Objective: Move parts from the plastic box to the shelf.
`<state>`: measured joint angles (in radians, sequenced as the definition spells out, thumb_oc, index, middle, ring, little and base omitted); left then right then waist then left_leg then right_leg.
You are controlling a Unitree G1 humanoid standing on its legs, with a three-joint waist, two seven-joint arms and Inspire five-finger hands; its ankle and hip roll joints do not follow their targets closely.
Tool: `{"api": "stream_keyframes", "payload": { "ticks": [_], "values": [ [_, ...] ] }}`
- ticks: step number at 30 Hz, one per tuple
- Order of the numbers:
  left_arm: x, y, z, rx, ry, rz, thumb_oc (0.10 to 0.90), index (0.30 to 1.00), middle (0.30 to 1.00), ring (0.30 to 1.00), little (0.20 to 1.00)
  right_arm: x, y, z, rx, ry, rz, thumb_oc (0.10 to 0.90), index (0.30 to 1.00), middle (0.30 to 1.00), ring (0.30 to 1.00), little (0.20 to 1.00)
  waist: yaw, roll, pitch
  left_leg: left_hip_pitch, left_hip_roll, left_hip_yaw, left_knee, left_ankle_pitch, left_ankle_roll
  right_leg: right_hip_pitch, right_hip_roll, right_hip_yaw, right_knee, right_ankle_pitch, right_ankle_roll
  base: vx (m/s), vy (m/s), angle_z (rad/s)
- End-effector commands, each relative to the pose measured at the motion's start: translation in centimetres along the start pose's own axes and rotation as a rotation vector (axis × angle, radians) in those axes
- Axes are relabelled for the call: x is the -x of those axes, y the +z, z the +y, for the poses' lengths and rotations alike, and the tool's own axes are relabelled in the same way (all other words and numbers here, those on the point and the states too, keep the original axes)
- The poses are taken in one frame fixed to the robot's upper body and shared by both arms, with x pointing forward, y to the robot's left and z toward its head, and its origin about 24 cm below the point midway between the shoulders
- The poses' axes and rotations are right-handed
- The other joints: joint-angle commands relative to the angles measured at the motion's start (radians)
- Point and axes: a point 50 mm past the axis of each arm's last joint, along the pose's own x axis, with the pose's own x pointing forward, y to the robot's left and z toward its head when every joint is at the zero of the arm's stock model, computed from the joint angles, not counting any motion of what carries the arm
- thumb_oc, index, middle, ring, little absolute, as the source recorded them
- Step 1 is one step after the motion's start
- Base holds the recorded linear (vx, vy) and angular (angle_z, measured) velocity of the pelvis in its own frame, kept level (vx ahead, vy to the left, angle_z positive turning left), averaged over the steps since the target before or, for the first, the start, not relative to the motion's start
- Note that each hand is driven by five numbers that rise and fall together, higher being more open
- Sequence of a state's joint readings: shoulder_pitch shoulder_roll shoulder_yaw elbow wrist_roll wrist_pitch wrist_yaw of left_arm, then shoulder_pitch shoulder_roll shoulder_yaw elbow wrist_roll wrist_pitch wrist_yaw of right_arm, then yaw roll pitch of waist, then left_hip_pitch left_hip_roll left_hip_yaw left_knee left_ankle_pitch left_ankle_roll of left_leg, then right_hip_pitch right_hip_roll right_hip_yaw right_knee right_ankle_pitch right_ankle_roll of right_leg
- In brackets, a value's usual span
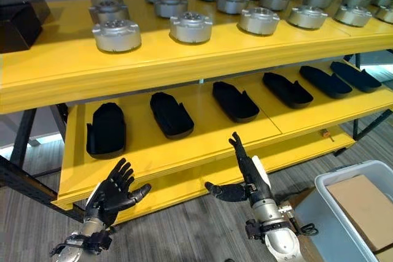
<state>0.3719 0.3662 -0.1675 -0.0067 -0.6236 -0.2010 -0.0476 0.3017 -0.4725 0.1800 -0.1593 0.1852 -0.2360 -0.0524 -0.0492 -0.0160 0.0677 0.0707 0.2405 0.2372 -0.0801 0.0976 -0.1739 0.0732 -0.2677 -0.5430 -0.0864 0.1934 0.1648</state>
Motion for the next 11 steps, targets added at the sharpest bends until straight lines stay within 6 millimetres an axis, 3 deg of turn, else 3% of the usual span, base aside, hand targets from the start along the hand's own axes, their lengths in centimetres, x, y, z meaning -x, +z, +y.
{"api": "stream_keyframes", "payload": {
  "ticks": [1, 11],
  "values": [
    [-1.7, 4.1, -0.9, -0.001, -0.067, -0.223, 0.900, 1.000, 1.000, 1.000, 1.000, -2.3, 3.9, -0.6, -0.061, -0.018, -0.238, 0.900, 1.000, 1.000, 1.000, 1.000, 0.008, -0.037, -0.031, 0.008, 0.017, 0.031, -0.007, -0.048, 0.027, 0.050, -0.030, -0.009, 0.024, -0.032, 0.060, -0.04, -0.001, -0.01],
    [-2.2, 3.4, -0.9, 0.023, -0.037, -0.199, 0.900, 1.000, 1.000, 1.000, 1.000, -3.0, 2.7, 0.9, -0.191, 0.056, -0.174, 0.900, 1.000, 1.000, 1.000, 1.000, 0.014, -0.030, -0.047, 0.031, 0.028, 0.054, -0.007, -0.046, 0.024, 0.056, -0.028, 0.009, 0.012, -0.028, 0.054, -0.01, 0.001, -0.03]
  ]
}}
